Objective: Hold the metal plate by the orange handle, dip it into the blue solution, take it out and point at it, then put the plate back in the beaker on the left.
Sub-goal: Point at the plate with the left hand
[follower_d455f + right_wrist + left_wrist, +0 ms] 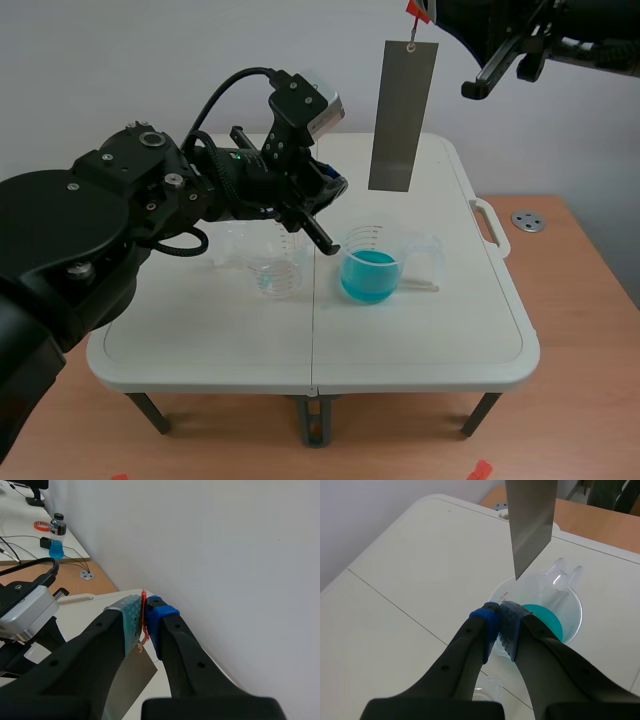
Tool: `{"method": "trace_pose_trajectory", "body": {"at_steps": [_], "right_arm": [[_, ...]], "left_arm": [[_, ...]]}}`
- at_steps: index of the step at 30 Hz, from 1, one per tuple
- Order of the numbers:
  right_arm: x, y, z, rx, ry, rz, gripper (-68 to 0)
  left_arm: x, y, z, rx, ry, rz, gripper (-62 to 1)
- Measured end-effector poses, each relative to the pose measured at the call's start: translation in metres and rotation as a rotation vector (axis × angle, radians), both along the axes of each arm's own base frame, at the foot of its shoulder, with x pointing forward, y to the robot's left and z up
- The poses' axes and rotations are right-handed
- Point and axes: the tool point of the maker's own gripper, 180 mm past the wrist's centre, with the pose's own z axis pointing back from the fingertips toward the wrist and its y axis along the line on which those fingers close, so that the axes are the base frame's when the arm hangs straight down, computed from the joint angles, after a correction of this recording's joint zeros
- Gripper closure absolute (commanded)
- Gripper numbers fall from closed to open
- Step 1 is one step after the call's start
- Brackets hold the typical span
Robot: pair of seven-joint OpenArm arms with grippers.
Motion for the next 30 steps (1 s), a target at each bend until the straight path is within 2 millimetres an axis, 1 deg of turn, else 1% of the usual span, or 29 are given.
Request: {"method": "trace_pose_trajectory", "body": {"at_steps": [3, 5, 8, 11, 15, 18, 22, 25, 30], "right_arm": [[0.0, 0.0, 0.0, 0.0, 0.0, 0.0, -1.3], [0.0, 0.0, 0.0, 0.0, 0.0, 0.0, -1.3], [0.0, 0.0, -0.001, -0.004, 0.0, -0.001, -1.3], [0.001, 0.0, -0.002, -0.009, 0.004, -0.004, -1.3], [0.001, 0.0, -0.002, -0.01, 0.005, -0.004, -1.3], [0.001, 0.0, -0.002, -0.012, 0.007, -0.005, -1.3], [0.001, 0.0, -0.003, -0.014, 0.009, -0.007, -1.3], [0.001, 0.0, -0.003, -0.013, 0.009, -0.006, -1.3], [0.002, -0.001, -0.005, -0.033, 0.005, -0.011, -1.3]], "left_arm": [[0.002, 0.002, 0.0, 0.001, -0.003, 0.012, -1.6], [0.004, 0.006, -0.001, 0.009, -0.005, 0.025, -1.6], [0.009, 0.026, -0.004, 0.047, -0.018, 0.068, -1.6], [0.009, 0.058, -0.001, 0.08, -0.029, 0.104, -1.6], [0.003, 0.108, 0.013, 0.079, -0.045, 0.164, -1.6], [-0.006, 0.149, 0.022, 0.085, -0.049, 0.219, -1.6], [-0.024, 0.201, 0.025, 0.096, -0.03, 0.3, -1.6], [-0.044, 0.236, 0.017, 0.119, 0.01, 0.36, -1.6], [-0.091, 0.287, -0.013, 0.179, 0.109, 0.453, -1.6]]}}
